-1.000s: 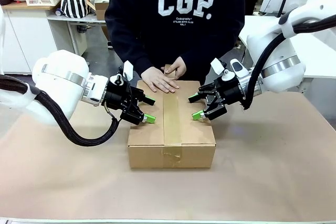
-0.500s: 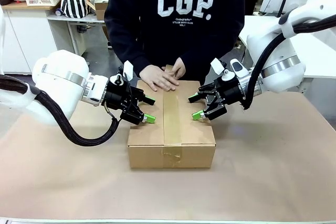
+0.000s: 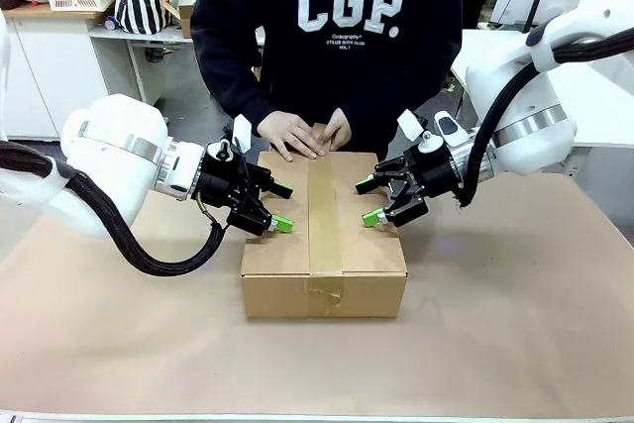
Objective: Pack the gift set into the box.
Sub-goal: Press and hold the closed box until the human finishes sealing it.
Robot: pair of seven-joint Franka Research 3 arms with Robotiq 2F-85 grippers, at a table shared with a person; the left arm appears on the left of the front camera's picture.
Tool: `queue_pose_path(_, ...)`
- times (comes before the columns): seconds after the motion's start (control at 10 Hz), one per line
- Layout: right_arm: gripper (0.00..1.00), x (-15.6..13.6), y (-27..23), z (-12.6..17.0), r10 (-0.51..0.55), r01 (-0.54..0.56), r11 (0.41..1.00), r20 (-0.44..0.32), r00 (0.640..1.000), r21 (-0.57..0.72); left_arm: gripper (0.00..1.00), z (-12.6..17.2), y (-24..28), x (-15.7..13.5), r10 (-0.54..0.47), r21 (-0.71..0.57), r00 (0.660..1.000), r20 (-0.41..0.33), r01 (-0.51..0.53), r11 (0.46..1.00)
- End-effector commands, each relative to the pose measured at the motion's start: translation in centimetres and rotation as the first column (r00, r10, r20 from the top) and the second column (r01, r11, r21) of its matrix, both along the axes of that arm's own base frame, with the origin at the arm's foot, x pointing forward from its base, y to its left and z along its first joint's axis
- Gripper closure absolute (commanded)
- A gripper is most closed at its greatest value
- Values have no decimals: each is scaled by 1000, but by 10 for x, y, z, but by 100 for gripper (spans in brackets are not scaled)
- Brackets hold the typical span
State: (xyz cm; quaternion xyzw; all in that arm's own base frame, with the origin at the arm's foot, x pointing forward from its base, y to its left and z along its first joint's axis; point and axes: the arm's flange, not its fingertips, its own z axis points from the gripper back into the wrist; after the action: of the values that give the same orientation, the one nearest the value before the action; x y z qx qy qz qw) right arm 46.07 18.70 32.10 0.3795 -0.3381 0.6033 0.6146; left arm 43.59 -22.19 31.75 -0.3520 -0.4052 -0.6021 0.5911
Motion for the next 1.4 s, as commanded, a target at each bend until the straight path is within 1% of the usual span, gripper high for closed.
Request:
queue_pose_path(0.0, 0, 0, 2, -2, -1, 1, 1000, -1, 1000, -5, 0, -3, 2, -2, -6, -3, 1000, 3, 6, 1000)
queue_pose_path(1.3, 0, 0, 2, -2, -1, 1, 1000, -1, 1000, -5, 0, -3, 2, -2, -6, -3, 1000, 3, 6, 1000)
